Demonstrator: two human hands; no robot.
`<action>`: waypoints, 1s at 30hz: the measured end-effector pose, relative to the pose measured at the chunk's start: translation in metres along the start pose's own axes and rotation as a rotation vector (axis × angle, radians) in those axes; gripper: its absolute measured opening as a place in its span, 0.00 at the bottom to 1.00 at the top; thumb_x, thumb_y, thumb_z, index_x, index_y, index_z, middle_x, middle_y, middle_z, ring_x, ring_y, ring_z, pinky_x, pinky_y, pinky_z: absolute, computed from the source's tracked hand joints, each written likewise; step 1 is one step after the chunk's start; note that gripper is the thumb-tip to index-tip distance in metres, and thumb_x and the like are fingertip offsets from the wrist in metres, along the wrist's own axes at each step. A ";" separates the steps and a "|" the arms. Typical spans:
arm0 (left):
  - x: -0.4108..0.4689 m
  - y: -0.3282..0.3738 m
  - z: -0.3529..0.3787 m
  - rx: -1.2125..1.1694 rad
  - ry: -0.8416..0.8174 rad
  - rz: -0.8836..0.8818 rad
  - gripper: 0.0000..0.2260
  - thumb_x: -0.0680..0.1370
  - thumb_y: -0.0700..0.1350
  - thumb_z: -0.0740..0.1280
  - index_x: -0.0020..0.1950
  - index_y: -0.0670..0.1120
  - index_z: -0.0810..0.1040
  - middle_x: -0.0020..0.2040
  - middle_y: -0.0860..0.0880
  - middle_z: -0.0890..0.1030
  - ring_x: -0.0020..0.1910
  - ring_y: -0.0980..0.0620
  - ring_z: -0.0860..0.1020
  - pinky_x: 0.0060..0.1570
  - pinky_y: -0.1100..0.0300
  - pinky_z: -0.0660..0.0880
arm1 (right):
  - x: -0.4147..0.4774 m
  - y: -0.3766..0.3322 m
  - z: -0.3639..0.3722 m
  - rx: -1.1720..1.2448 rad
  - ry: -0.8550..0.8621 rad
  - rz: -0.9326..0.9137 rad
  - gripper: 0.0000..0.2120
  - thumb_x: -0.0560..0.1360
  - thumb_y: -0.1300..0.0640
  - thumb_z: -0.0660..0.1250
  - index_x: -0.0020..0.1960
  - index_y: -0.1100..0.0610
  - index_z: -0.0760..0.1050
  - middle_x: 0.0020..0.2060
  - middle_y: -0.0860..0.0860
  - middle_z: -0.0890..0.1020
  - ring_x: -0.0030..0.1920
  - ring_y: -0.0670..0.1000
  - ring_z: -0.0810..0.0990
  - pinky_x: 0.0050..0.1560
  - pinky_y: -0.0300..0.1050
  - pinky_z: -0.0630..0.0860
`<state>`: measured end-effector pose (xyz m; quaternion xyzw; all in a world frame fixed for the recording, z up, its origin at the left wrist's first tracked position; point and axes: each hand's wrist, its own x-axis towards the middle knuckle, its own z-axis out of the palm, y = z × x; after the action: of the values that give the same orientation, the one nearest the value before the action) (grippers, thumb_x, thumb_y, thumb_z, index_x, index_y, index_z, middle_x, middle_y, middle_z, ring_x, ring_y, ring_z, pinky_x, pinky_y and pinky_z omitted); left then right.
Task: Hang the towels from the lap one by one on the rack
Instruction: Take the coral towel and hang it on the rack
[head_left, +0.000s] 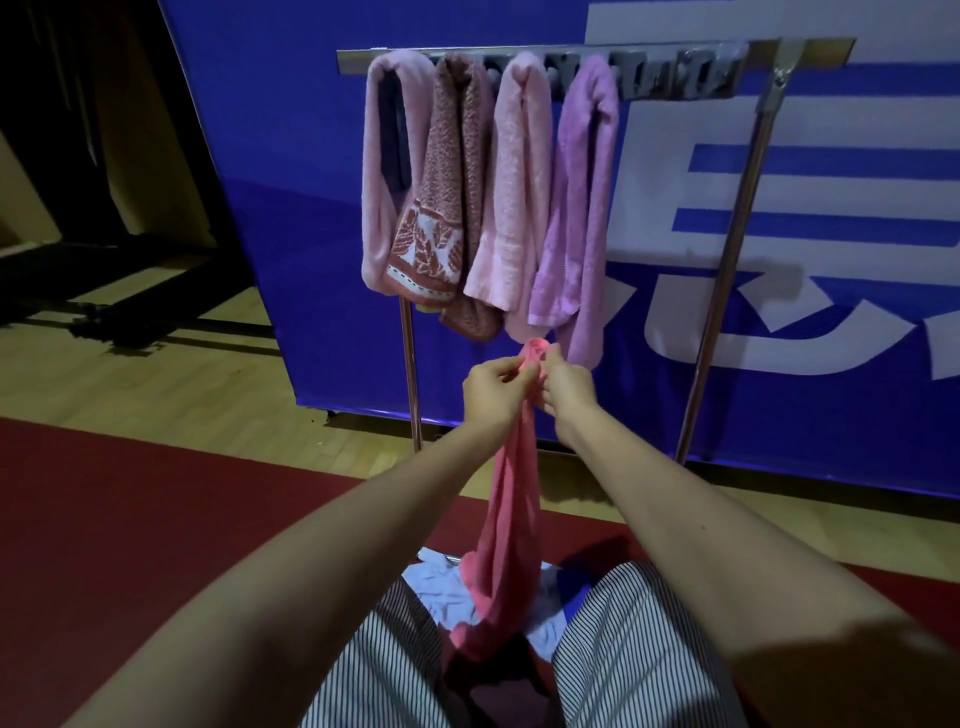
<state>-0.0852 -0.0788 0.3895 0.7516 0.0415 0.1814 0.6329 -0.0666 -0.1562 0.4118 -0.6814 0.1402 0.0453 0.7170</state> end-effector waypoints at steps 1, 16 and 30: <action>-0.001 0.000 -0.001 0.027 -0.030 0.007 0.13 0.75 0.45 0.70 0.56 0.41 0.81 0.45 0.43 0.84 0.47 0.47 0.83 0.51 0.51 0.79 | 0.001 0.000 0.000 0.034 -0.034 0.050 0.28 0.78 0.40 0.54 0.51 0.64 0.79 0.45 0.60 0.83 0.47 0.57 0.82 0.52 0.52 0.79; 0.024 0.005 -0.041 0.340 -0.317 0.157 0.08 0.78 0.37 0.62 0.52 0.37 0.79 0.42 0.46 0.81 0.41 0.55 0.76 0.42 0.66 0.72 | 0.012 0.010 -0.039 -0.436 -0.118 -0.323 0.14 0.71 0.57 0.72 0.52 0.56 0.71 0.49 0.50 0.72 0.49 0.47 0.72 0.52 0.43 0.71; 0.059 0.068 -0.051 0.425 -0.212 0.422 0.11 0.77 0.42 0.63 0.51 0.36 0.79 0.47 0.38 0.81 0.44 0.50 0.77 0.49 0.48 0.78 | 0.007 -0.066 -0.029 -0.289 -0.105 -0.623 0.08 0.73 0.65 0.68 0.50 0.68 0.78 0.31 0.47 0.74 0.33 0.42 0.71 0.29 0.25 0.69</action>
<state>-0.0581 -0.0266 0.4751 0.8737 -0.1447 0.2166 0.4109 -0.0475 -0.1903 0.4724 -0.7827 -0.1194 -0.1214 0.5986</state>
